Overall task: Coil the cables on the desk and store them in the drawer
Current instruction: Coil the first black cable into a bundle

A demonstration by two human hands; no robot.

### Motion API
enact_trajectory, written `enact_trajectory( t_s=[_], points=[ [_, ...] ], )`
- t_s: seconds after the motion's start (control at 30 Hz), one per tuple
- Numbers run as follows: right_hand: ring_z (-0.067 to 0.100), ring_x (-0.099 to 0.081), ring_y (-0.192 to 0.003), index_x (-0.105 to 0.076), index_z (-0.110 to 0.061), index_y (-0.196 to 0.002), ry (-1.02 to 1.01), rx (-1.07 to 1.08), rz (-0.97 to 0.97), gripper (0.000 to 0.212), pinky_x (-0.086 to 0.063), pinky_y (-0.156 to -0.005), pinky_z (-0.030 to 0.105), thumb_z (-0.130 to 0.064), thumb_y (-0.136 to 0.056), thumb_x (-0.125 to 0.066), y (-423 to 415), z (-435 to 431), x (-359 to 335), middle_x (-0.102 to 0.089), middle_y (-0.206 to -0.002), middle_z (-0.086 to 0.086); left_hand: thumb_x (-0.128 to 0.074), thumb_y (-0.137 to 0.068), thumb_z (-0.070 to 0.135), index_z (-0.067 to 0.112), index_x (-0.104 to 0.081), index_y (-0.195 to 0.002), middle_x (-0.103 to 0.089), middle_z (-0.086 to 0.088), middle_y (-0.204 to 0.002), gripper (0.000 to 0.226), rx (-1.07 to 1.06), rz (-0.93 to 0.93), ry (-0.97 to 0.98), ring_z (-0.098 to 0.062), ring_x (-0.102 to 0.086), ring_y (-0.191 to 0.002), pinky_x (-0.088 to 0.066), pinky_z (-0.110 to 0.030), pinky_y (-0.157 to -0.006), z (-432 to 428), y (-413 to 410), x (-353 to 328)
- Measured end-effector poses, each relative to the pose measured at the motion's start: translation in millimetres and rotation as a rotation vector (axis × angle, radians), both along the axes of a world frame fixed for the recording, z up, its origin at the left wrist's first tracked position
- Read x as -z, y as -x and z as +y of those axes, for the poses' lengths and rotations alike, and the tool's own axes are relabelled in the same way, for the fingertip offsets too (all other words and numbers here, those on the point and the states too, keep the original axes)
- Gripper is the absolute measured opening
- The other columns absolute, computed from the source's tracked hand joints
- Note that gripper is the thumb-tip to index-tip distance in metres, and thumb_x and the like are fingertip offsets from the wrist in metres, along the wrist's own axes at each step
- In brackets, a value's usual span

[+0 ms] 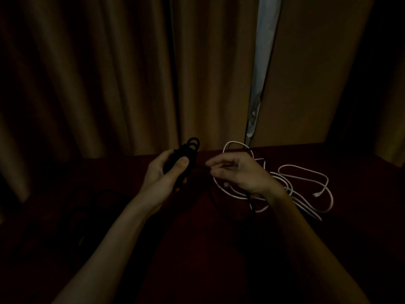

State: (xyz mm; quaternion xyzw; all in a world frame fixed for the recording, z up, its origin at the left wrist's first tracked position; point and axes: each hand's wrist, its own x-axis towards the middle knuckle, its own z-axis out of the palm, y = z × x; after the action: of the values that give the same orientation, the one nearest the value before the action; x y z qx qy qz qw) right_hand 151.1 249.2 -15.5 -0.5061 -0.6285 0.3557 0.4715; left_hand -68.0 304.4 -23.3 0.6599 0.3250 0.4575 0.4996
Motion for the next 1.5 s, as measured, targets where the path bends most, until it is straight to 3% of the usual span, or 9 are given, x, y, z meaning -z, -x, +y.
enact_trajectory(
  t_s=[0.37, 0.47, 0.6, 0.7, 0.8, 1.0, 1.2, 1.37, 1.5],
  points=[
    [0.017, -0.052, -0.068, -0.055, -0.002, -0.099, 0.130, 0.725, 0.932, 0.029, -0.031, -0.033, 0.012, 0.014, -0.092, -0.032, -56, 14, 7, -0.051, -0.086, 0.009, -0.064, -0.097, 0.035, 0.020, -0.060, -0.129, -0.069, -0.006, -0.095, 0.036, -0.092, 0.009, -0.023, -0.012, -0.065, -0.070, -0.049, -0.025, -0.055, 8, 4, 4],
    [0.019, -0.052, -0.070, -0.049, -0.003, -0.097, 0.149, 0.866, 1.022, 0.034, -0.041, -0.043, 0.014, 0.019, -0.078, -0.030, -70, 5, 10, -0.045, -0.095, 0.011, -0.063, -0.097, 0.036, 0.019, -0.060, -0.129, -0.068, -0.004, -0.093, 0.036, -0.109, 0.007, -0.020, -0.010, -0.064, -0.068, -0.048, -0.025, -0.054, 8, 4, 4],
    [0.008, -0.073, -0.072, -0.044, -0.003, -0.078, 0.175, 0.766, 0.977, 0.028, -0.043, -0.042, 0.012, 0.013, -0.098, -0.032, -71, 1, 7, -0.052, -0.090, 0.016, -0.064, -0.097, 0.037, 0.020, -0.060, -0.130, -0.069, -0.005, -0.099, 0.038, -0.096, 0.012, -0.010, -0.012, -0.066, -0.071, -0.050, -0.030, -0.058, 7, 3, 4],
    [0.043, -0.071, -0.104, -0.052, 0.006, -0.081, 0.235, 0.765, 0.602, 0.015, -0.052, -0.042, 0.023, 0.011, -0.093, -0.043, -63, 8, 11, -0.061, -0.100, 0.032, -0.064, -0.098, 0.034, 0.022, -0.061, -0.128, -0.070, -0.005, -0.097, 0.033, -0.071, 0.018, -0.008, -0.014, -0.066, -0.072, -0.050, -0.033, -0.061, 3, -1, 5],
    [0.040, -0.073, -0.089, -0.064, -0.007, -0.068, 0.092, 0.737, 0.136, 0.011, -0.062, -0.079, 0.052, -0.010, -0.079, -0.060, -55, 10, 6, -0.070, -0.083, 0.018, -0.064, -0.097, 0.035, 0.021, -0.060, -0.129, -0.070, -0.006, -0.099, 0.035, -0.065, 0.019, -0.003, -0.014, -0.066, -0.073, -0.050, -0.029, -0.058, 2, -1, 3],
    [0.012, -0.069, -0.098, -0.068, -0.017, -0.110, -0.036, 0.139, -0.188, 0.019, -0.051, -0.085, 0.023, -0.028, -0.106, -0.052, 7, -8, -31, -0.075, -0.107, -0.003, -0.065, -0.086, 0.046, 0.021, -0.062, -0.125, -0.071, -0.003, -0.092, 0.047, -0.032, 0.000, -0.014, -0.015, -0.066, -0.073, -0.050, -0.029, -0.057, -6, -7, -1],
    [0.012, -0.053, -0.060, -0.057, -0.012, -0.099, 0.037, -0.058, 0.011, 0.012, -0.043, -0.064, 0.030, -0.023, -0.105, -0.055, 36, -1, -16, -0.060, -0.066, 0.000, -0.064, -0.088, 0.044, 0.018, -0.065, -0.122, -0.072, -0.002, -0.093, 0.043, -0.011, -0.049, 0.002, -0.016, -0.065, -0.071, -0.049, -0.029, -0.055, -9, -7, -4],
    [0.021, -0.057, -0.071, -0.060, -0.012, -0.100, -0.123, 0.039, 0.066, 0.015, -0.045, -0.067, 0.032, -0.023, -0.096, -0.069, 35, -1, -17, -0.059, -0.081, 0.020, -0.062, -0.096, 0.044, 0.008, -0.064, -0.124, -0.067, -0.009, -0.094, 0.046, 0.228, -0.196, 0.202, -0.018, -0.056, -0.065, -0.042, -0.025, -0.050, -10, -5, -9],
    [0.001, -0.061, -0.072, -0.060, -0.018, -0.126, -0.111, -0.232, 0.158, 0.039, -0.050, -0.067, 0.015, -0.027, -0.089, -0.068, 34, -9, -20, -0.068, -0.094, -0.009, -0.061, -0.092, 0.048, 0.016, -0.068, -0.125, -0.064, -0.014, -0.097, 0.047, 0.610, -0.305, 0.384, -0.014, -0.053, -0.060, -0.041, -0.020, -0.045, -19, -2, -16]
  ],
)
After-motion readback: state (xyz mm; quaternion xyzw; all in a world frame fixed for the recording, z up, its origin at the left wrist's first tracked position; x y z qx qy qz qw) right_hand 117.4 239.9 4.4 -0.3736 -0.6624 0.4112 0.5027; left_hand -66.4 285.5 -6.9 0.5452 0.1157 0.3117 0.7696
